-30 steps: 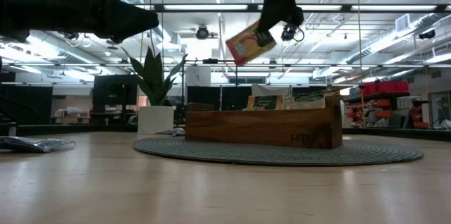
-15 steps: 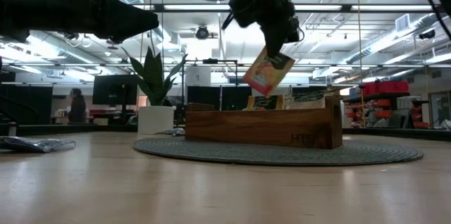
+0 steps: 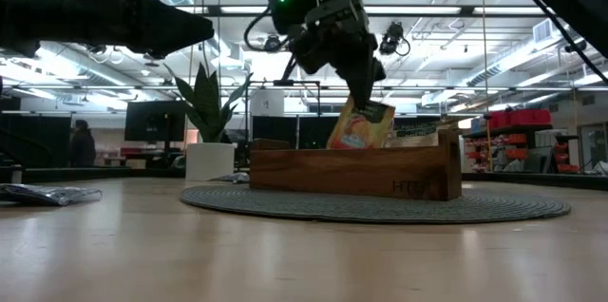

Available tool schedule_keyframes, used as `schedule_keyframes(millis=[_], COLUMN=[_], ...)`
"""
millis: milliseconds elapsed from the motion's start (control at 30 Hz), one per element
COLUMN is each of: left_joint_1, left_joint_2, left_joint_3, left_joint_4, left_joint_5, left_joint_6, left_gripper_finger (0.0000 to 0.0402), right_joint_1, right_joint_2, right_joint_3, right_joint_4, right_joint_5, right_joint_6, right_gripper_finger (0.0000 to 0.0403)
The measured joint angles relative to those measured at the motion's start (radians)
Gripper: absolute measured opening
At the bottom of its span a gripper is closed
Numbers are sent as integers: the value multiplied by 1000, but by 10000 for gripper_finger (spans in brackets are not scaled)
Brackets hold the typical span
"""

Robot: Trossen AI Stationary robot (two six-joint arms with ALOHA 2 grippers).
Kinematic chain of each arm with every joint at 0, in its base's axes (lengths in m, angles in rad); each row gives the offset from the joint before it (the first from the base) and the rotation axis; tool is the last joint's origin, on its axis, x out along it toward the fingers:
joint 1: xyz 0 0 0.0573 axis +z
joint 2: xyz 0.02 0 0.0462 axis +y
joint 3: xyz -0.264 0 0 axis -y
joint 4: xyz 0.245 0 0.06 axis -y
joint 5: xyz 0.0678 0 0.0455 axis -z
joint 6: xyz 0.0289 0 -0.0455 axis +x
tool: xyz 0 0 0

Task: Pick & Place Tea
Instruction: Put the orange tea bag into the middle section of the wooden organizer

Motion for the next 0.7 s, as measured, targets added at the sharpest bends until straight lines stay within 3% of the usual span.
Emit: schedule_keyframes(millis=[167,700], left_joint_1=[0,0], left_joint_2=[0,0], left_joint_3=[0,0], left_joint_4=[-8,-7], left_joint_5=[0,0], left_joint_6=[0,-14], left_gripper_finger=[177,177], right_joint_1=[-14,-35], right_joint_2=[3,3], right_joint_3=[2,-49], right_joint_4=[-2,82], right_joint_5=[-34,-9], right_joint_6=[-7,-33], right_gripper_finger=[0,0])
